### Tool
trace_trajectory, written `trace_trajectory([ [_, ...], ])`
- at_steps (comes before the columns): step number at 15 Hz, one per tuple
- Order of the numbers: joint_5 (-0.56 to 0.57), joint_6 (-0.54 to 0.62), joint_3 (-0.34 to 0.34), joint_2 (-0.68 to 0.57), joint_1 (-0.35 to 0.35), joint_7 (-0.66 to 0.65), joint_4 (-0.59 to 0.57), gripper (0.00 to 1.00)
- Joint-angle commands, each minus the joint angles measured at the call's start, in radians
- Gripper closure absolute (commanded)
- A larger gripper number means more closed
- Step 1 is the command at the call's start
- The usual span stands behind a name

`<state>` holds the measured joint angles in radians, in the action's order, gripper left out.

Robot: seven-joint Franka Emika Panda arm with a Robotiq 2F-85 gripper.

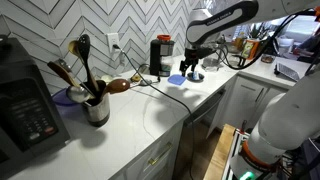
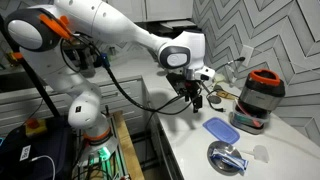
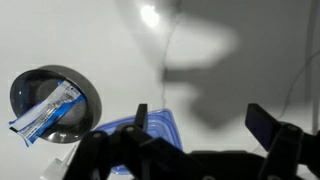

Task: Place the silver bowl on top of the coffee maker

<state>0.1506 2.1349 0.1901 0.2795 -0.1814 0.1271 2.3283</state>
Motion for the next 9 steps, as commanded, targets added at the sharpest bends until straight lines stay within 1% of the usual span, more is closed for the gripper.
trace_trajectory([
  [1, 0.000, -0.002, 0.000, 0.000, -0.001, 0.000, -0.002, 0.00],
  [7, 0.000, -0.002, 0.000, 0.000, -0.001, 0.000, -0.002, 0.00],
  [8, 0.092, 0.091, -0.012, -0.017, -0.030, -0.066, 0.007, 0.00],
  [9, 0.148, 0.112, -0.015, -0.033, -0.043, -0.078, 0.000, 0.00],
])
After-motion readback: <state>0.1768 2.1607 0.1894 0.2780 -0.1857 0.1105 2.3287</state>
